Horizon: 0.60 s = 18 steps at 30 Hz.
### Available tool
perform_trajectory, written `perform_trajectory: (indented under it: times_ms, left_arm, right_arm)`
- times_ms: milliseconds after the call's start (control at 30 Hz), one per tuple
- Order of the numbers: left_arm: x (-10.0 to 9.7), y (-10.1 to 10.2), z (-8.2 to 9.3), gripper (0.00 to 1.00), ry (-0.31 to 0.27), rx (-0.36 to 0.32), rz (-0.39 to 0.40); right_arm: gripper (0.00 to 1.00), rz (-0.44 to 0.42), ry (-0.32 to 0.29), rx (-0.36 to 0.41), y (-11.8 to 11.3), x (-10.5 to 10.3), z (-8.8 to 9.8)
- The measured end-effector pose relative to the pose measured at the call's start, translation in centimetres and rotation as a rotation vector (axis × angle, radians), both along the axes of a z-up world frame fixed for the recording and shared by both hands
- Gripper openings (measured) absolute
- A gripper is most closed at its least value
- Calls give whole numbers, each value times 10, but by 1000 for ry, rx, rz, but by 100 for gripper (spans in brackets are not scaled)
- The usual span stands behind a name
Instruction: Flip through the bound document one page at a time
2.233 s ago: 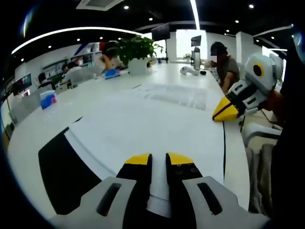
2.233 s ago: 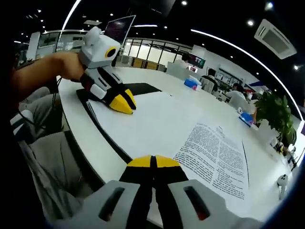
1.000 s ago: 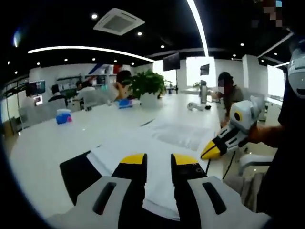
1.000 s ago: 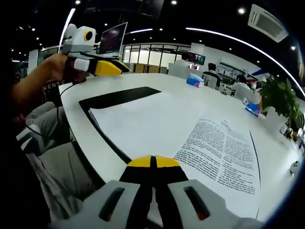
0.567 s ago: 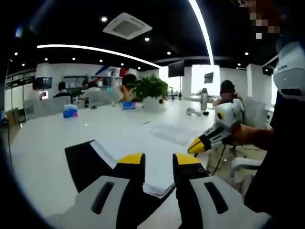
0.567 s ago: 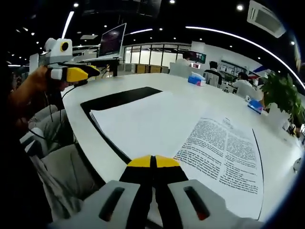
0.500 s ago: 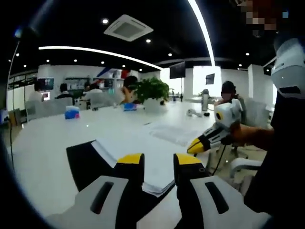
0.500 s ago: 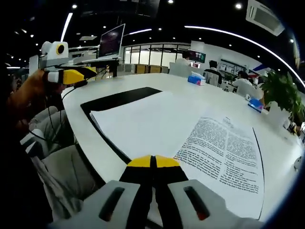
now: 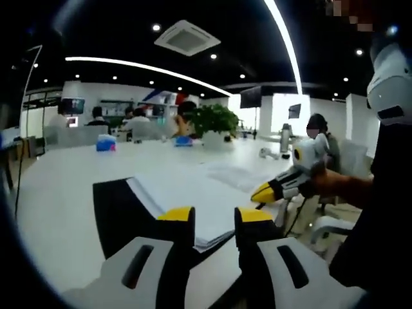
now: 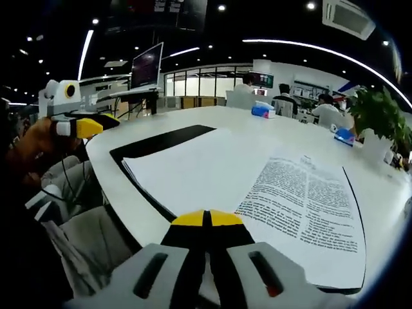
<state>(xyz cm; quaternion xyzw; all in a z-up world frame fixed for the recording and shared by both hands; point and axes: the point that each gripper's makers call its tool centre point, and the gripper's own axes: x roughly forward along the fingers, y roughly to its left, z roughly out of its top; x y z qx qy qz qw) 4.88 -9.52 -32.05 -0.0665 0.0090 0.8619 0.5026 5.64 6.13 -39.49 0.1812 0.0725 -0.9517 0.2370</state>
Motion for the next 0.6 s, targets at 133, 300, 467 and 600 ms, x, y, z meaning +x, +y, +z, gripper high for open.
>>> perform_trajectory:
  times_ms: [133,300,467,600]
  left_arm:
    - [5,8,5,27,17,0,-20]
    - [13,16,0,27,26,-22,-66]
    - [18,15,-1,28,34,-25,-77]
    - [25,10,-4,29,35,-33,-70]
  right_arm:
    - [2,19,16,15,-1,0,2]
    - [2,39,10,-20,0,0,3]
    - [14,77,-3,-60,-10,2,4]
    - [23,103,3,-54,-18,4,6]
